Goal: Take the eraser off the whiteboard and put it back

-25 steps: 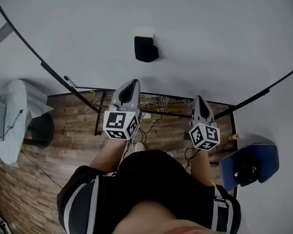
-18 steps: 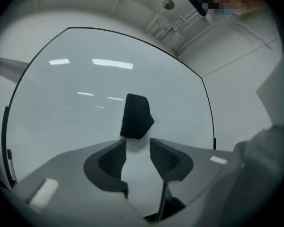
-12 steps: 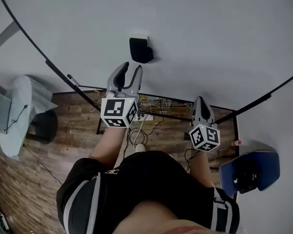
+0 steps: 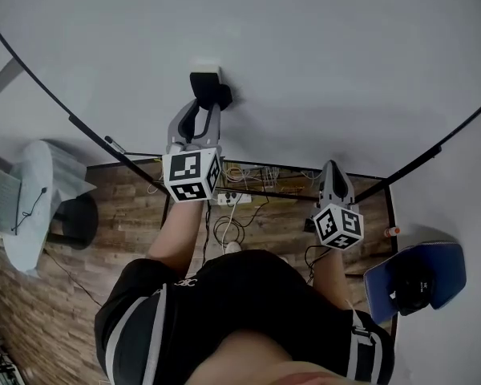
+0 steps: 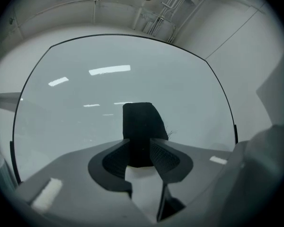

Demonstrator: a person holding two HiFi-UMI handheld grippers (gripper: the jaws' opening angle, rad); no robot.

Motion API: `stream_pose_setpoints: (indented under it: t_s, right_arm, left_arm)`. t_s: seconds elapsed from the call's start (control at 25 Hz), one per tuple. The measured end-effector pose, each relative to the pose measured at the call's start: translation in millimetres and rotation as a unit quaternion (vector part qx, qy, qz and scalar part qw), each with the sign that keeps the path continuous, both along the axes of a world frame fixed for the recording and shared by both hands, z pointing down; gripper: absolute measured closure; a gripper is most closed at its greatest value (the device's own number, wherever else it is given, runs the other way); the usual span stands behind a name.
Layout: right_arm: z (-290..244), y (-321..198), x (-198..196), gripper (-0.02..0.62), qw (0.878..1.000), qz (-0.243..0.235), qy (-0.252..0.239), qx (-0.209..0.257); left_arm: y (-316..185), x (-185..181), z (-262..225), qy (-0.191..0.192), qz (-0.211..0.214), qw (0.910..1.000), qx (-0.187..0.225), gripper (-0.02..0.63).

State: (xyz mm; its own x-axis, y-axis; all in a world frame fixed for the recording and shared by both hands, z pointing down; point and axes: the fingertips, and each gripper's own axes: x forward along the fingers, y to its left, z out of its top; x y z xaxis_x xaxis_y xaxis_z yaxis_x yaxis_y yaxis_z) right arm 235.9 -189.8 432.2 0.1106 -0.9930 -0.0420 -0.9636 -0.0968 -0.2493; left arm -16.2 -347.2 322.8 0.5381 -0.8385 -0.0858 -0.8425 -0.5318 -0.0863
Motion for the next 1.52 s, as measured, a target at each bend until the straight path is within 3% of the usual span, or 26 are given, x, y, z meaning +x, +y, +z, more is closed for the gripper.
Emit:
stream_pose_setpoints:
  t_s: [0.36, 0.6, 0.84, 1.16, 1.52]
  right_arm:
    - [8, -2, 9, 0.589, 1.000, -0.002, -0.006, -0.007]
    - [10, -7, 7, 0.589, 1.000, -0.016, -0.008, -0.008]
    - [7, -25, -5, 0.589, 0.998, -0.055, 0.010, -0.008]
    - [2, -54, -33, 0.589, 0.994, -0.103, 0.023, -0.003]
    - [-2, -64, -62, 0.589, 0.989, -0.131, 0.061, 0.008]
  left_arm:
    - [-1, -5, -1, 0.027, -0.016, 0.9995, -0.009, 0.583]
    - [4, -10, -1, 0.036, -0.017, 0.9991, -0.012, 0.593]
    - [19, -21, -10, 0.046, -0.025, 0.9985, 0.013, 0.594]
    - [46, -60, 2, 0.062, -0.044, 0.9968, 0.026, 0.594]
    - [64, -73, 107, 0.019, -0.056, 0.9953, -0.077, 0.592]
